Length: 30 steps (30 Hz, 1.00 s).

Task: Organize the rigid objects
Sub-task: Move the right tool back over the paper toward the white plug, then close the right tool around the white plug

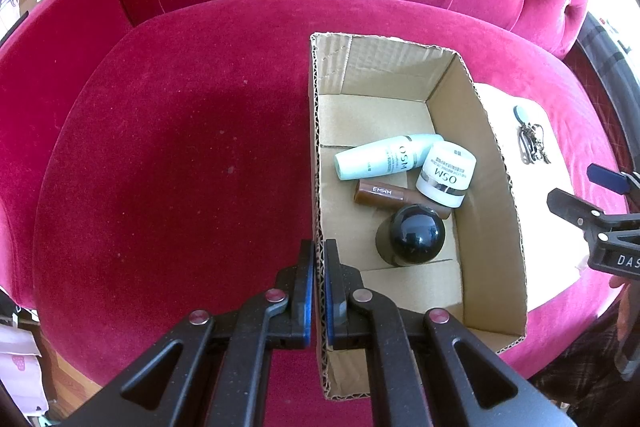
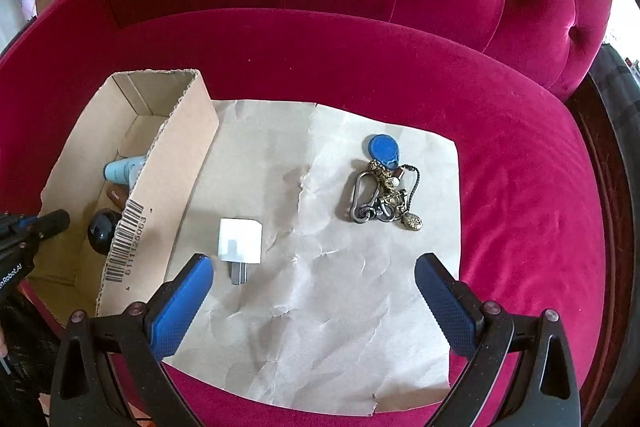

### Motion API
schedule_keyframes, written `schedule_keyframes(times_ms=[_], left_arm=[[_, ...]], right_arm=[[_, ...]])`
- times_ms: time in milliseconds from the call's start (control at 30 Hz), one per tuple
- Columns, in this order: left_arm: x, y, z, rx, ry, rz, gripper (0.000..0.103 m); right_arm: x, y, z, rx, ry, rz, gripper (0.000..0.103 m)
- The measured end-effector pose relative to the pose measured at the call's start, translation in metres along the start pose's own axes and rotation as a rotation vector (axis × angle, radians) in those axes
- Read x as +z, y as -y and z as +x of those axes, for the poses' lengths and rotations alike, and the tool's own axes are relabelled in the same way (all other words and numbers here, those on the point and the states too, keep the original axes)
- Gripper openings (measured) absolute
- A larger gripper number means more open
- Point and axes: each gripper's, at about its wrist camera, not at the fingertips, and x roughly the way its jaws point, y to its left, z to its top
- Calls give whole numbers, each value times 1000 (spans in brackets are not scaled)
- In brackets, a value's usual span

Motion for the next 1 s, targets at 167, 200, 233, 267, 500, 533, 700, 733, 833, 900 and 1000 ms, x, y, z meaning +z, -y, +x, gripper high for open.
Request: schedule_keyframes(times_ms=[167,200,233,267,500,533,700,733,833,900,1000], left_arm=[[0,1,-1,0,2,1,4],[0,1,-1,1,2,3,4],[0,1,-1,3,2,4,4],[0,1,-1,3,2,3,4],[0,-1,0,-2,-2,2,4],[0,-1,0,-2,-2,2,4],[0,-1,1,-2,-3,1,4],[0,-1,1,-2,-4,0,4],[0,-1,2,-2,-5,0,4],[1,-1,2,-2,-4,1,4],[1,-1,2,-2,-4,0,4]], right_arm=[[2,0,3,26,3,4,103],[2,0,3,30,2,3,103],[2,-1,5,34,-1,1,103],[3,-3,8,37,-6,-3,103],[4,-13,26,74,-33,-34,103],[5,-14,27,75,-34,-36,103],[8,-16,39,79,-42,-44,102],[9,-17,40,78,-43,-45,102],[9,-20,43,80,-39,-46,96],[10,-22,44,85,-41,-49,87],[10,-28,50,107,-62,-52,77]])
